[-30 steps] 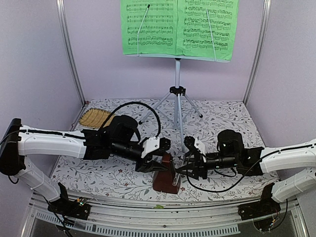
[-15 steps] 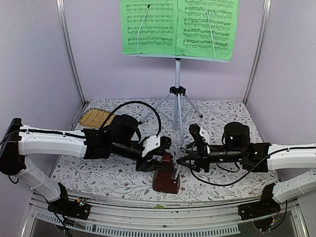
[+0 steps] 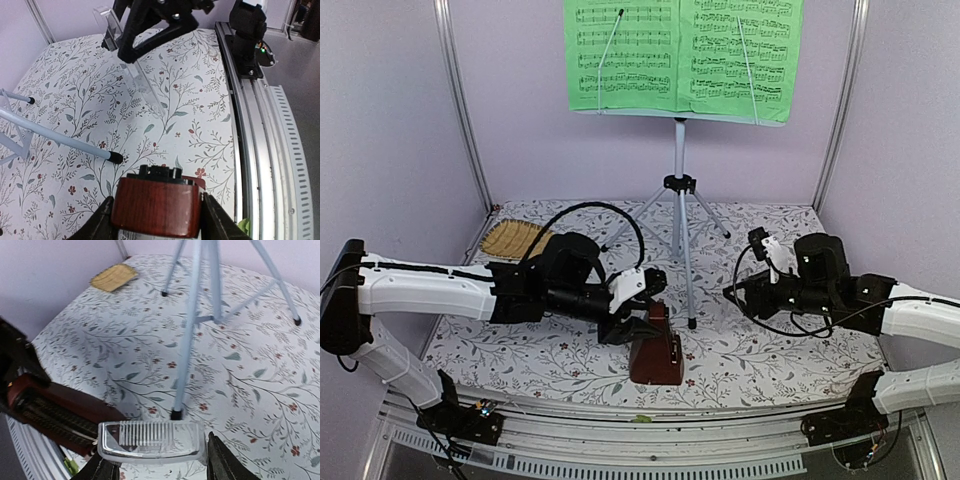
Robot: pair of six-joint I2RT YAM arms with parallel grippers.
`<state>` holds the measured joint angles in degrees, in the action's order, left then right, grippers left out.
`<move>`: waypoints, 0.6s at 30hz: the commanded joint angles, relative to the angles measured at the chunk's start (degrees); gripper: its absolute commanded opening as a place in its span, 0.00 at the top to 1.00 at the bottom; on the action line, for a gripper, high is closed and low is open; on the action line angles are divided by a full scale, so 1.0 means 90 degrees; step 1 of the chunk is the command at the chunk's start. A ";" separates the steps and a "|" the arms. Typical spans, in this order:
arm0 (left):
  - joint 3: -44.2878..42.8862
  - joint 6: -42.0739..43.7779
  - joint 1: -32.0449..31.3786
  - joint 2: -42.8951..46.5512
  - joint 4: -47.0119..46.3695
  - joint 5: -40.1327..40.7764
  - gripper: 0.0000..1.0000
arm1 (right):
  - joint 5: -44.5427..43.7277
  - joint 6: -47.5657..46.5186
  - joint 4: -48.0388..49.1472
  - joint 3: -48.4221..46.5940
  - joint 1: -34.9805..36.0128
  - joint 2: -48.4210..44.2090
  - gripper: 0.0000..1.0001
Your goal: Set up the instrument practice props
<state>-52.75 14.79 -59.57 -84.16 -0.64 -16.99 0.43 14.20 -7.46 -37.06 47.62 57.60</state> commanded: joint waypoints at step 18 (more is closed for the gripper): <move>0.0121 -0.0153 -0.0021 0.0308 -0.0509 0.0086 0.91 | -0.1038 0.0678 -0.0860 -0.0984 -0.2787 0.2988 0.64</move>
<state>-52.18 13.65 -59.61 -84.01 -1.76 -16.23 -7.35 19.75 -18.11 -43.92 23.66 81.54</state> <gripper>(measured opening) 0.498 0.536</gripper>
